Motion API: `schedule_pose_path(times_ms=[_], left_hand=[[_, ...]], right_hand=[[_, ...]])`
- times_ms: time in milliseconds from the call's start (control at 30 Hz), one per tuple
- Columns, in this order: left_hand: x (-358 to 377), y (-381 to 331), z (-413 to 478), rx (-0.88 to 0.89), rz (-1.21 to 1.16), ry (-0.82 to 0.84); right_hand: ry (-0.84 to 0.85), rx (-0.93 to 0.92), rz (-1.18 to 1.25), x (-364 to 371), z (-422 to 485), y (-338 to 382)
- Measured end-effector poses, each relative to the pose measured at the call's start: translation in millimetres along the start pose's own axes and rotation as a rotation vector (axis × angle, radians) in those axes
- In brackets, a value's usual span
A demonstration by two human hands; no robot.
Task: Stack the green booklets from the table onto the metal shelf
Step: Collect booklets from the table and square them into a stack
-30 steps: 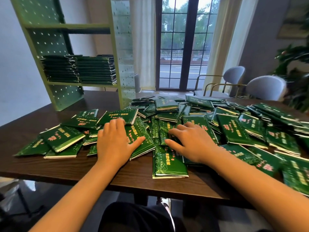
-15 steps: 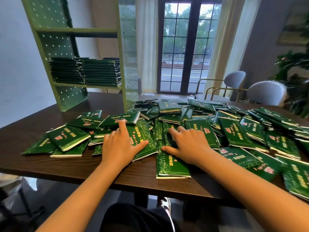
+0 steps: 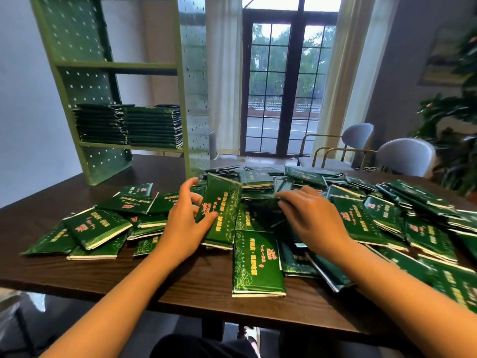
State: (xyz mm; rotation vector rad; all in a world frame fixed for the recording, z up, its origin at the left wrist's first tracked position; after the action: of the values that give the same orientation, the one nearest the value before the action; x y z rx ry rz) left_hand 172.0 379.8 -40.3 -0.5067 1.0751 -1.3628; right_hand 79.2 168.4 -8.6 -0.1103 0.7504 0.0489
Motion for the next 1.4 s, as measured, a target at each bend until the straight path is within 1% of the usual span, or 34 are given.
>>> schedule_pose_path(times_ms=[67,133,200,267,367,433,467,533,667,767,900,1000,1100,1200,1300,1400], left_hand=[[4.0,-12.8,10.3,0.011,-0.049,-0.005],[9.6,-28.9,18.8,0.054,-0.048,0.011],[20.7,-41.6,26.9,0.026,-0.115,0.038],[33.9,-45.9,33.8,-0.085,-0.283,0.063],[63.0,-46.5,45.6,-0.312,-0.605,0.083],[82.8,-48.6,50.5,-0.445,-0.774,0.095],[91.0,-49.9,51.3,-0.495,-0.822,0.102],[108.8,-52.7,53.3,-0.546,-0.865,0.134],[148.2,-60.7,57.0,-0.587,-0.868,0.216],[176.2,-66.2,59.1,-0.643,-0.914,0.251],[202.7,-68.2,62.0,-0.69,-1.013,0.262],[212.9,-66.0,64.2,-0.67,-1.023,0.28],[217.9,-59.3,66.2,-0.62,-1.028,0.252],[217.0,-49.1,67.5,-0.547,-0.979,0.18],[212.4,-44.5,69.0,-0.499,-0.981,0.152],[206.1,-43.8,70.2,-0.466,-0.971,0.144]], right_hand=[[0.017,0.142,0.143,-4.7,1.2,-14.1],[0.0,0.248,0.245,-11.4,3.0,-26.0],[-0.028,0.344,0.35,-19.9,4.4,-41.5],[-0.056,0.421,0.429,-25.9,5.3,-57.3],[-0.125,0.522,0.463,-32.9,2.6,-87.1],[-0.16,0.617,0.535,-35.8,-2.2,-107.1],[-0.174,0.66,0.572,-37.7,-5.1,-114.2],[-0.196,0.743,0.651,-41.2,-10.4,-130.1],[-0.247,0.938,0.876,-44.8,-19.4,-156.0],[-0.244,1.005,1.053,-40.5,-23.5,-163.8],[-0.15,0.995,1.119,-29.6,-27.5,-165.4],[-0.017,0.914,1.127,-21.8,-26.7,-162.3],[0.158,0.792,0.983,-14.8,-23.9,-162.0],[0.292,0.643,0.863,-11.0,-19.2,-158.1],[0.373,0.536,0.811,-3.3,-14.6,-152.7],[0.394,0.5,0.804,0.1,-10.1,-149.1]])
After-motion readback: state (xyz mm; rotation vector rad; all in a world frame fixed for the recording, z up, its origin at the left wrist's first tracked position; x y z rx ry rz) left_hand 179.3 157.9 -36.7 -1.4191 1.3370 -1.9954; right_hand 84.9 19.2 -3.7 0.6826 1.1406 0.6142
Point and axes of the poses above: each hand's wrist, its own z-axis towards the middle knuckle, its own x-axis out of the palm, y = z × x, the point moved 4 cm from there along z, towards the middle knuckle, and after that the axes turned 10 degrees about -z, right-handed, at the moved point
